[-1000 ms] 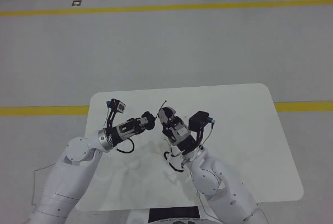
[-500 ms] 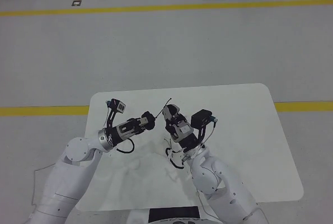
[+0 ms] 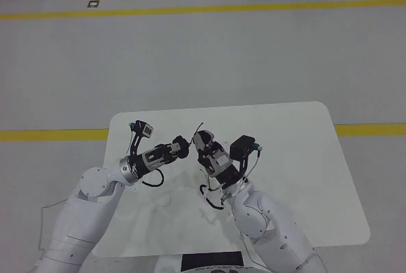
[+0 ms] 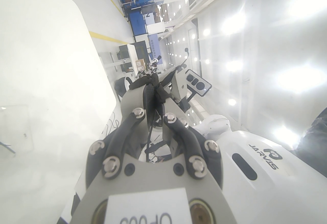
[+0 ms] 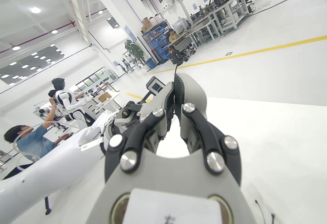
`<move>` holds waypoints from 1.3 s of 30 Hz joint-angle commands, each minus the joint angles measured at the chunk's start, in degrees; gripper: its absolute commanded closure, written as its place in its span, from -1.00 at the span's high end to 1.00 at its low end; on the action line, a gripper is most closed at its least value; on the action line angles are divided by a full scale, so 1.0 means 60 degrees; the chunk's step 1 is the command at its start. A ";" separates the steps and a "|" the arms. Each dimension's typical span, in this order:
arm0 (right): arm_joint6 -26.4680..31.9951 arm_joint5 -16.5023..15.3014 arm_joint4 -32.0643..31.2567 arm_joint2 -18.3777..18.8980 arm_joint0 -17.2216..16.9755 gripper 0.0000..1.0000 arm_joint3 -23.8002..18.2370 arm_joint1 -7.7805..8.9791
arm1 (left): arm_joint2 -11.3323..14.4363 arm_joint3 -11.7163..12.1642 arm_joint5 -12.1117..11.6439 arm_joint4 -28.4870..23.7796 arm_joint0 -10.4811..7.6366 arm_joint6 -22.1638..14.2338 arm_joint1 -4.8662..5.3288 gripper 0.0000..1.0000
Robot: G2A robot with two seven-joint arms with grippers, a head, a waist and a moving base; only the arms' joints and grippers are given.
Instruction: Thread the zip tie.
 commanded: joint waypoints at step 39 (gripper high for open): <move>0.0235 -0.0022 -0.0455 -0.0053 0.0026 -1.00 0.0127 0.0095 | 0.0000 0.0000 0.0000 0.0000 0.0000 0.0000 0.0000 -1.00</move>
